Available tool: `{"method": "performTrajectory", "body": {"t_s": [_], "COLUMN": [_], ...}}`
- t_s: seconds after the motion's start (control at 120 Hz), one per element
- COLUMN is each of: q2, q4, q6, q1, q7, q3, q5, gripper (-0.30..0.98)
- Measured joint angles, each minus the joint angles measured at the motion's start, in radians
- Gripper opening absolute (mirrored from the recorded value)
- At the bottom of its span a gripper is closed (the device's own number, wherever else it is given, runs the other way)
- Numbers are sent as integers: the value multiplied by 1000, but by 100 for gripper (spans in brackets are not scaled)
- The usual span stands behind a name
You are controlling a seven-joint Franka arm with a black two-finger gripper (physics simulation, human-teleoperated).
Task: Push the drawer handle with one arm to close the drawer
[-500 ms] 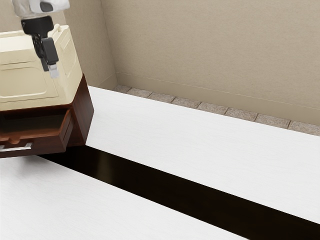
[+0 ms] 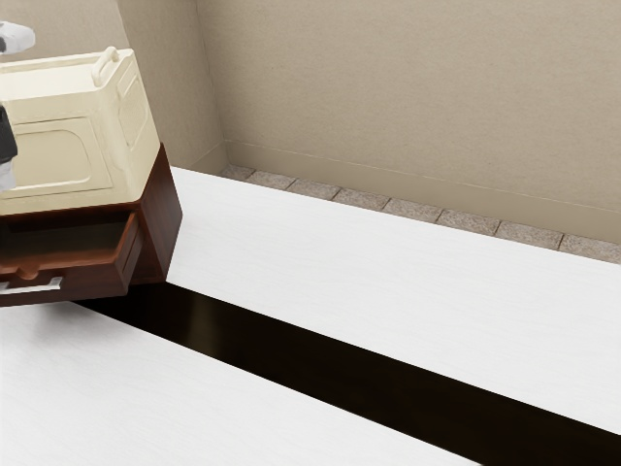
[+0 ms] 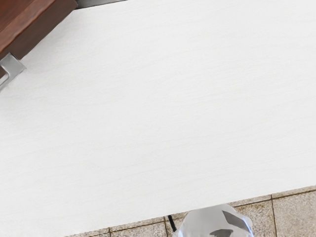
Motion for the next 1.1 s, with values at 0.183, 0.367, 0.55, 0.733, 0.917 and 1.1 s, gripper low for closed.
{"method": "performTrajectory", "body": {"t_s": [0.183,0.367,0.55,0.733,0.917,1.1], "q2": [-35,50,60,112,140,172], "q4": [-293,-418,-475,-493,-518,-509], "q6": [225,507,653,752,816,858], "q1": [100,100,134,170,209,227], "q7": [-67,-181,-284,-361,-417,-457], "q3": [5,-5,-3,1,3,13], "q5": [-57,40,108,124,128,130], "gripper": [52,14,-2,-7,-9,-10]}}
